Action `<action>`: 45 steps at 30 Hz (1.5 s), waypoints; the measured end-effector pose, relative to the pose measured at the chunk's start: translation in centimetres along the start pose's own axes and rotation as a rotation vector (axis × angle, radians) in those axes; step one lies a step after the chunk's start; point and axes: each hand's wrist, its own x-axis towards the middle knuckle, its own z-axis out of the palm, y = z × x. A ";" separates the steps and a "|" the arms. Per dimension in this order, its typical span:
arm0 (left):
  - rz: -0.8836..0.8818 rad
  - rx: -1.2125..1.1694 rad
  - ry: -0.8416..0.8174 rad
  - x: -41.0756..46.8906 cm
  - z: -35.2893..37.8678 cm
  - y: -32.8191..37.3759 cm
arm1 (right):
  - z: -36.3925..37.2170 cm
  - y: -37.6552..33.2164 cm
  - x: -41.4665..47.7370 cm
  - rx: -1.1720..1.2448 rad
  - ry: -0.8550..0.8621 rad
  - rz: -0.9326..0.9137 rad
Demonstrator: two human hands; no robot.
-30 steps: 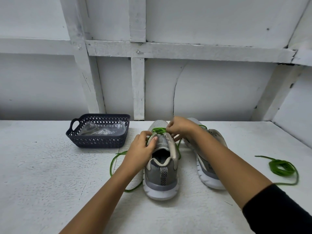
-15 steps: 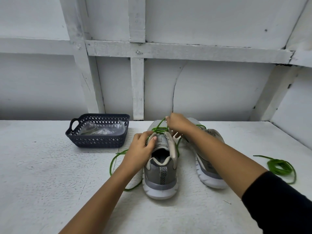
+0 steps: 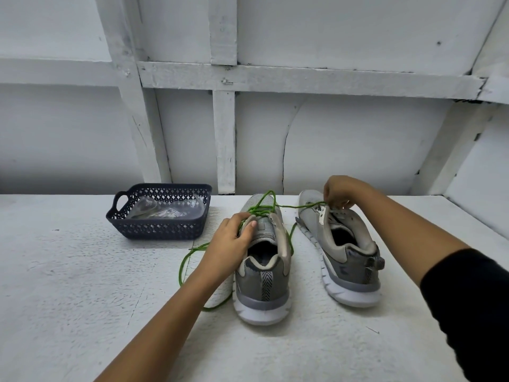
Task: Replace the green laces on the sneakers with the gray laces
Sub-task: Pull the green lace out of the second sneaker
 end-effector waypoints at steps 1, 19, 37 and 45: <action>0.002 0.000 -0.001 -0.1 0.0 0.1 | 0.2 0.0 0.1 0.025 0.017 0.002; 0.018 0.020 0.002 -0.3 -0.2 0.2 | 0.8 -0.7 6.5 0.585 0.272 -0.097; 0.009 -0.028 0.016 0.0 0.0 -0.1 | -2.8 -3.3 -6.9 0.005 -0.269 -0.553; 0.022 -0.022 0.018 -0.1 0.0 0.5 | -3.3 -2.9 -11.7 0.017 -0.439 -0.549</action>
